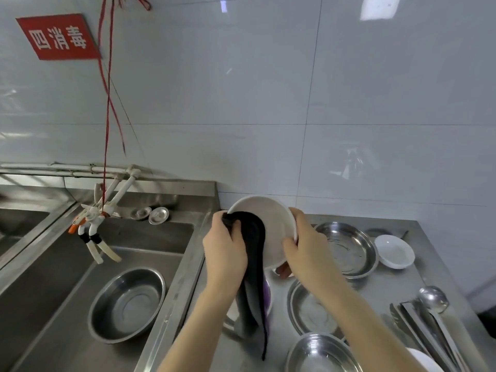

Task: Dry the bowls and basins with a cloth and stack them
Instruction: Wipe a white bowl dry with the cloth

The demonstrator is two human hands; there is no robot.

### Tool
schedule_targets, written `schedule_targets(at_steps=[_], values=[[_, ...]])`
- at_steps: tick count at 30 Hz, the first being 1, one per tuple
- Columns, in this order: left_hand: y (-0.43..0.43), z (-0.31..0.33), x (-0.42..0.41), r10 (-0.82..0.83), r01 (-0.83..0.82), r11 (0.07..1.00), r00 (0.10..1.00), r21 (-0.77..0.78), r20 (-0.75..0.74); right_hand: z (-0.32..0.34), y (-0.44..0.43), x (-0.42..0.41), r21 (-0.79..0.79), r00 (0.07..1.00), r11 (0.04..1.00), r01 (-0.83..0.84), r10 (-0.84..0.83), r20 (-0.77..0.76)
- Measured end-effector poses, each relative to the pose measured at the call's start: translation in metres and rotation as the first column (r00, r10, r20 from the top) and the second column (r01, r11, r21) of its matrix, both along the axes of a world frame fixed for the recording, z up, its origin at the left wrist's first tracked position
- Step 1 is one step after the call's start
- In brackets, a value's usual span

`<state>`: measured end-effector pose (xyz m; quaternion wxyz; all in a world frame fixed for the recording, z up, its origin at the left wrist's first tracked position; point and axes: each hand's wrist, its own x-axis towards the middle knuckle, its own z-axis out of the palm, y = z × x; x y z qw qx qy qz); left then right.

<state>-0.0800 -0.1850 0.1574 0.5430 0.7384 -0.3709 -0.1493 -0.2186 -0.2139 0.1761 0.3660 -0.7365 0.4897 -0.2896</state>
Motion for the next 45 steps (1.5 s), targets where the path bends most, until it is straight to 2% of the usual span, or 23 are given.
schedule_targets(at_steps=[2,5,8,10,12,13,16,19,22,24,26,28,30,31,33,35,36,38,40,42,43,44,45], values=[[0.001,0.0,0.008,-0.133,0.127,0.991,0.978,0.047,0.163,0.015,-0.01,-0.009,-0.005,0.982,0.992,-0.127,0.125,-0.14],[-0.001,-0.003,0.014,-0.324,0.286,0.945,0.884,0.159,0.338,0.04,-0.029,-0.017,-0.015,0.856,0.938,-0.347,0.311,-0.413],[-0.004,0.0,0.019,-0.294,0.272,0.955,0.914,0.118,0.279,0.039,-0.034,-0.014,-0.024,0.867,0.936,-0.352,0.316,-0.384],[-0.006,0.004,0.027,-0.217,0.196,0.973,0.959,0.126,0.185,0.028,-0.032,-0.017,-0.324,0.903,0.896,-0.304,0.163,-0.397],[-0.007,0.006,0.036,-0.172,0.15,0.972,0.979,0.181,0.113,0.018,-0.029,-0.024,-0.643,0.923,0.684,-0.345,0.124,-0.363],[-0.008,0.006,0.039,-0.18,0.158,0.965,0.979,0.208,0.095,0.016,-0.027,-0.026,-0.719,0.903,0.557,-0.417,0.165,-0.396],[-0.011,0.009,0.041,-0.259,0.25,0.94,0.966,0.231,0.009,0.006,-0.025,-0.027,-0.717,0.76,0.252,-0.65,0.231,-0.608],[-0.012,0.015,0.042,-0.326,0.34,0.924,0.94,0.176,-0.103,-0.001,-0.028,-0.024,-0.707,0.718,0.127,-0.695,0.15,-0.679],[-0.011,0.018,0.05,-0.358,0.401,0.908,0.894,0.125,-0.27,-0.003,-0.033,-0.026,-0.69,0.718,0.2,-0.695,0.158,-0.678],[-0.01,0.014,0.058,-0.308,0.372,0.92,0.88,0.122,-0.36,-0.007,-0.034,-0.026,-0.702,0.777,0.337,-0.628,0.214,-0.592],[-0.011,0.008,0.065,-0.207,0.262,0.952,0.933,0.159,-0.295,-0.005,-0.027,-0.024,-0.67,0.874,0.562,-0.485,0.303,-0.379],[-0.012,0.006,0.063,-0.066,0.09,0.969,0.992,0.231,-0.111,0.0,-0.018,-0.023,-0.548,0.947,0.782,-0.297,0.314,-0.065],[-0.012,0.012,0.049,0.012,-0.006,0.978,1.0,0.206,-0.026,0.002,-0.009,-0.019,-0.399,0.956,0.894,-0.204,0.269,0.115],[-0.012,0.016,0.04,0.022,-0.011,0.987,0.998,0.161,-0.063,0.003,-0.006,-0.014,-0.362,0.955,0.912,-0.193,0.259,0.143],[-0.009,0.029,0.022,-0.026,0.03,1.0,0.947,0.008,-0.319,0.002,0.0,-0.006,-0.321,0.953,0.928,-0.19,0.253,0.167],[-0.004,0.041,0.004,-0.197,0.126,0.979,0.773,-0.158,-0.603,0.003,-0.001,0.0,-0.269,0.943,0.948,-0.171,0.237,0.236],[0.001,0.044,-0.002,-0.286,0.182,0.957,0.741,-0.228,-0.608,0.007,-0.003,0.001,-0.239,0.935,0.958,-0.156,0.221,0.278],[0.013,0.049,-0.014,-0.417,0.329,0.902,0.828,-0.279,-0.374,0.014,-0.009,0.0,-0.176,0.905,0.977,-0.121,0.182,0.385],[0.017,0.045,-0.019,-0.503,0.462,0.844,0.858,-0.273,-0.105,0.024,-0.012,-0.002,-0.107,0.856,0.99,-0.09,0.132,0.499],[0.007,0.037,-0.014,-0.451,0.488,0.845,0.87,-0.219,0.2,0.027,-0.01,-0.002,-0.044,0.827,0.992,-0.119,0.124,0.549],[0.0,0.036,-0.01,-0.42,0.481,0.851,0.864,-0.21,0.277,0.027,-0.006,-0.003,-0.025,0.824,0.988,-0.149,0.138,0.55],[-0.007,0.034,-0.005,-0.409,0.472,0.853,0.87,-0.223,0.275,0.025,-0.002,-0.003,-0.016,0.823,0.983,-0.184,0.163,0.544],[-0.012,0.038,-0.003,-0.434,0.472,0.843,0.881,-0.259,0.19,0.023,0.002,-0.004,-0.014,0.825,0.976,-0.218,0.192,0.532]])
